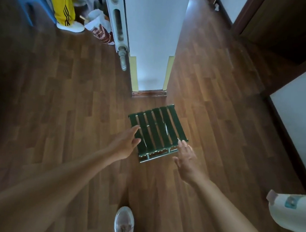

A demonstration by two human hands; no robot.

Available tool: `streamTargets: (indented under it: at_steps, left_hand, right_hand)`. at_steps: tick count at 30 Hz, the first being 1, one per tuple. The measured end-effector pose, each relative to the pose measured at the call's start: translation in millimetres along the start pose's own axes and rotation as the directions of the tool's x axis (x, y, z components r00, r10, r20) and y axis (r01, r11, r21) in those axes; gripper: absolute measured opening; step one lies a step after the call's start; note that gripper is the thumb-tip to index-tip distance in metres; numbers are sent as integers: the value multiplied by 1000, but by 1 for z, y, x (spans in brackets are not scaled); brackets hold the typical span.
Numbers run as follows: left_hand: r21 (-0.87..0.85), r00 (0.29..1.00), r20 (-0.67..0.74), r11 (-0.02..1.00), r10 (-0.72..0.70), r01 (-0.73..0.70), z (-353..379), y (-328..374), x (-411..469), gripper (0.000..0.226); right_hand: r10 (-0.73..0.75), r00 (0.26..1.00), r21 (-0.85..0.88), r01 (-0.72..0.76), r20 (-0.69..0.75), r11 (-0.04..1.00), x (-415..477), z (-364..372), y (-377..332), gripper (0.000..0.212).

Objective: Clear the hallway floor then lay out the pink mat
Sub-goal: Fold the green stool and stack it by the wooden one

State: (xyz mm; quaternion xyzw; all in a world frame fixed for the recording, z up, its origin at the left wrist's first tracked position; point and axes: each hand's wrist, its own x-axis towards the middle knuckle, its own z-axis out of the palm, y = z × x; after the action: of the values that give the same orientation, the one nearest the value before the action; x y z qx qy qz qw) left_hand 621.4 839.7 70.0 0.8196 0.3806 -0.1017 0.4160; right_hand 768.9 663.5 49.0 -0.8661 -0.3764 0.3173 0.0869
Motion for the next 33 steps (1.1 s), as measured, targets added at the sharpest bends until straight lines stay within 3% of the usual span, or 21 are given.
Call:
streamTargets:
  at_steps: [11, 17, 25, 29, 33]
  left_hand:
    - [183, 1000, -26, 983, -1, 6, 40, -43, 128, 53]
    - [202, 999, -35, 978, -42, 48, 81, -77, 198, 54]
    - [213, 991, -106, 972, -78, 100, 133, -117, 297, 58]
    - [314, 989, -139, 945, -53, 95, 146, -135, 344, 64]
    - [351, 980, -140, 918, -141, 183, 150, -141, 374, 66]
  right_hand:
    - [-60, 996, -136, 69, 66, 988, 125, 78, 61, 69]
    - [-123, 990, -229, 135, 67, 964, 180, 133, 106, 77]
    - [-280, 956, -463, 287, 86, 839, 246, 174, 160, 86]
    - [-391, 917, -509, 372, 76, 776, 272, 187, 171, 88]
    - [-470, 879, -528, 435, 77, 729, 285, 188, 176, 89]
